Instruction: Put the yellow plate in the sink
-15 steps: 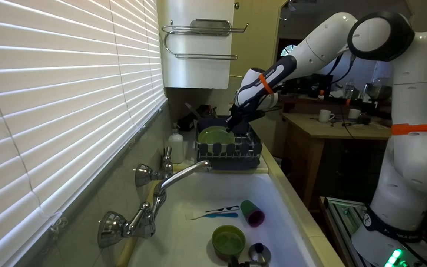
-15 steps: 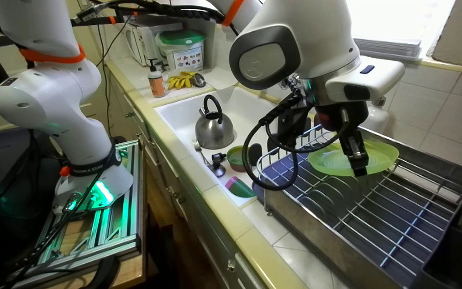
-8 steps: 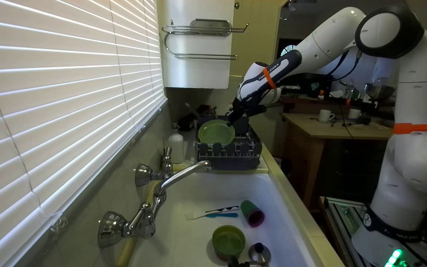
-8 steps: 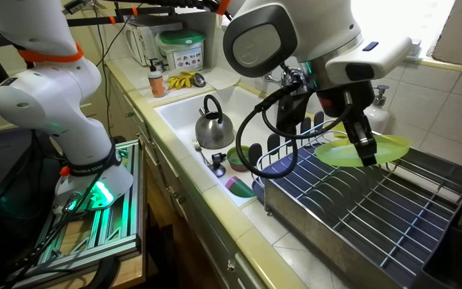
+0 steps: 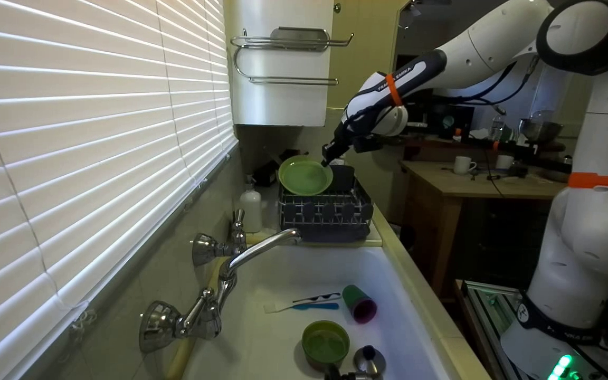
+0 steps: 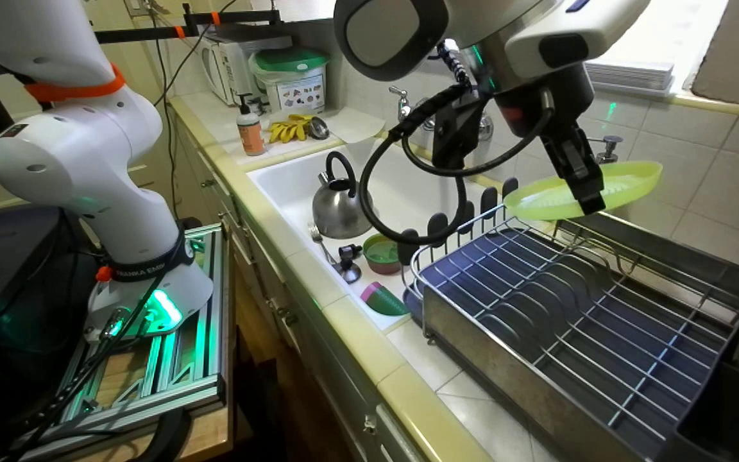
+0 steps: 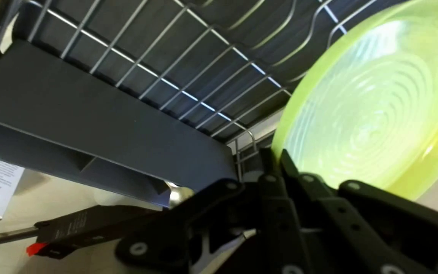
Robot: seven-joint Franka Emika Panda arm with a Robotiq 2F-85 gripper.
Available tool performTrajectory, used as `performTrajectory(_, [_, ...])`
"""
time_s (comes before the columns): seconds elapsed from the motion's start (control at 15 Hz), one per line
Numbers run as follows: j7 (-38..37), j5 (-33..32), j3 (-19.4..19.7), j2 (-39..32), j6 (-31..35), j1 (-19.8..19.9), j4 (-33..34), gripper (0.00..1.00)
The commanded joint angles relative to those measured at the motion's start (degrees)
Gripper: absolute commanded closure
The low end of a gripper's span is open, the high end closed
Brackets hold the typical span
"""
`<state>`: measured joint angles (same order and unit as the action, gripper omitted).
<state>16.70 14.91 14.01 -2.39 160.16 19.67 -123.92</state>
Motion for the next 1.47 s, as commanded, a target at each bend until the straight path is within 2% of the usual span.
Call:
performTrajectory(0.0, [10.3, 9.6, -2.0, 5.8, -4.0, -0.7, -2.9, 0.99])
performTrajectory(0.2, [14.7, 10.4, -2.6, 7.7, -8.8, -1.6, -3.8, 0.99])
performTrajectory(0.27, [15.4, 9.1, -2.9, 8.1, -10.6, -1.8, -4.2, 0.99])
performTrajectory(0.33, [15.6, 7.0, -1.1, 8.9, -12.7, -4.0, -4.9, 0.99])
performTrajectory(0.67, [17.5, -0.8, -1.5, 8.4, -19.6, -6.4, -6.3, 0.99])
performTrajectory(0.8, [17.5, -4.3, -2.2, 8.2, -20.8, -7.5, -7.0, 0.99])
performTrajectory(1.07, [13.2, -17.3, -4.3, 8.7, -19.7, -9.1, -8.9, 0.99])
performTrajectory(1.2, [12.6, -21.9, -5.3, 8.5, -19.6, -10.1, -9.3, 0.99])
performTrajectory(1.33, [12.4, -22.5, -5.9, 8.3, -18.7, -11.2, -9.8, 0.99])
performTrajectory(1.4, [13.5, -20.4, -5.1, 7.4, -19.3, -11.0, -8.4, 0.96])
